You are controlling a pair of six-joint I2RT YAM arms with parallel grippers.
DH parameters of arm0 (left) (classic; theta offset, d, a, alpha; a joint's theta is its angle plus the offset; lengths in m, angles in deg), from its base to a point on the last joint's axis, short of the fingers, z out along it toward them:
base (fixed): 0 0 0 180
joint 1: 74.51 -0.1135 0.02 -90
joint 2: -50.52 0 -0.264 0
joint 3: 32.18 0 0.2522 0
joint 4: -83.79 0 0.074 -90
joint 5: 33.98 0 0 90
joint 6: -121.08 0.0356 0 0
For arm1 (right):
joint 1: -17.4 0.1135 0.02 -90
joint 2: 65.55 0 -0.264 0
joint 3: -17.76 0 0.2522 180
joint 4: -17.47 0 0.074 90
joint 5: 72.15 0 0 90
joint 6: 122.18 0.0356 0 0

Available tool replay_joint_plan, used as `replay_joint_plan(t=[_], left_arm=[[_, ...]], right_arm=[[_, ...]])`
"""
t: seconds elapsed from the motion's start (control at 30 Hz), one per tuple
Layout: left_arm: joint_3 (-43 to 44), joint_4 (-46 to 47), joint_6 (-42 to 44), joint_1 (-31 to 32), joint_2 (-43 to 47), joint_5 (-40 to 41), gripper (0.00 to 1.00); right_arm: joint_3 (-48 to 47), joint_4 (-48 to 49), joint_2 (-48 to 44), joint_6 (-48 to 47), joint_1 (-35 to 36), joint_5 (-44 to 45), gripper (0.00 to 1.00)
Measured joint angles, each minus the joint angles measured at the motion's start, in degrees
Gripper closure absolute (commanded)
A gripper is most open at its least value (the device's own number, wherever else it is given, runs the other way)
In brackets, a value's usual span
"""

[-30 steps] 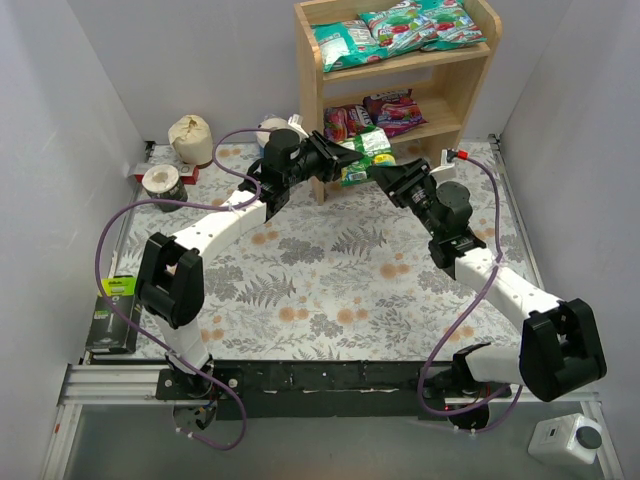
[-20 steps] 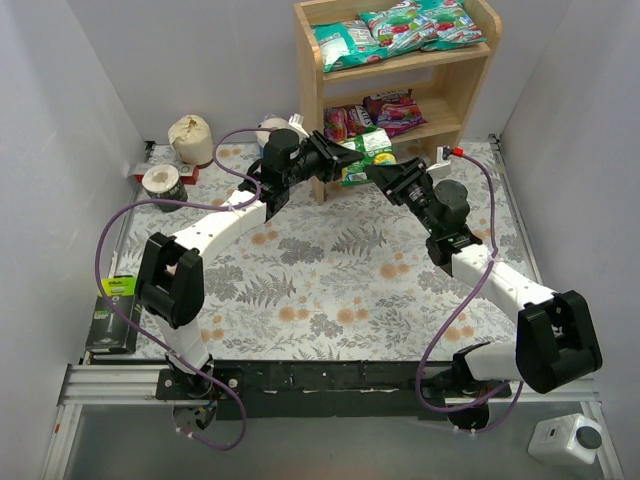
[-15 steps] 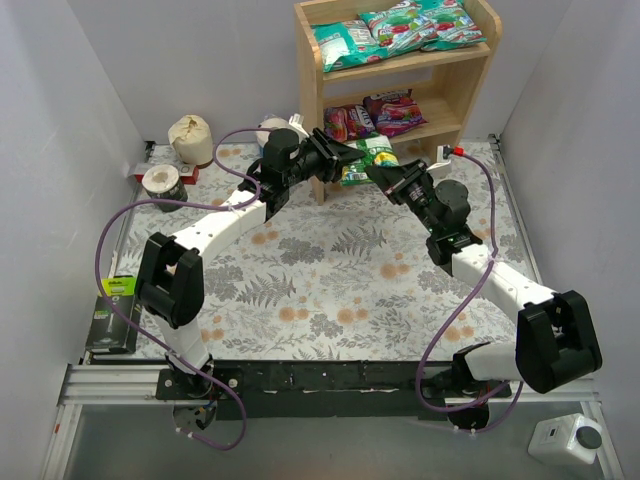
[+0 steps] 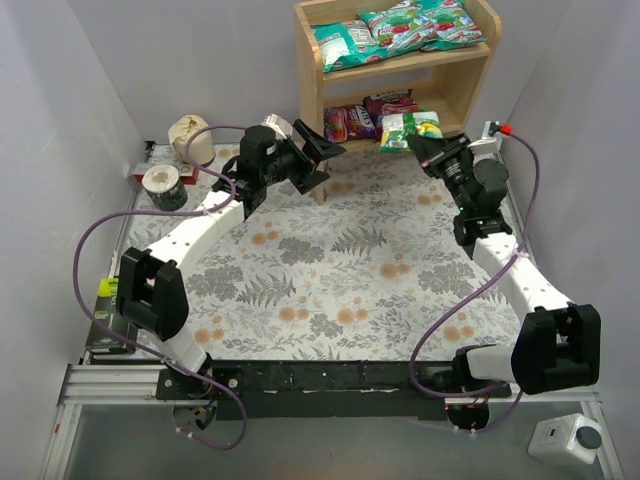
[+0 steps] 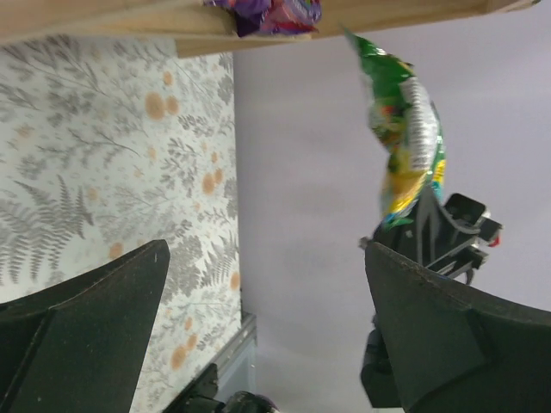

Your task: Place and organize the candy bags onto the shelf

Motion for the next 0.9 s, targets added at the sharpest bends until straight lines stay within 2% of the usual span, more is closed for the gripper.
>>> replay_joint_plan(t=[0.2,0.43,0.67,0.9], left_arm=[[-0.90,-3.96,7.54,-2.80,4.61,0.87,0.02],[-2.08,-6.47,13.60,-3.67,5.70,0.33,0.02],[-2.54,-7.96,16.11,-6.16,5.70,-0.20,0.02],[-2.54,-8.44,17.29,-6.88,5.70,-0.37,0.02]], right_arm=[[-5.25,4.07,1.90,0.00,-7.08,-2.82,0.99],[-19.65,6.97,17.94,1.84,-14.78,-13.81,0.99],[-26.97,5.57,26.77,1.88,-18.80,-19.32,0.99],[-37.88,4.17,37.31,2.08,-19.91,-23.17,0.99]])
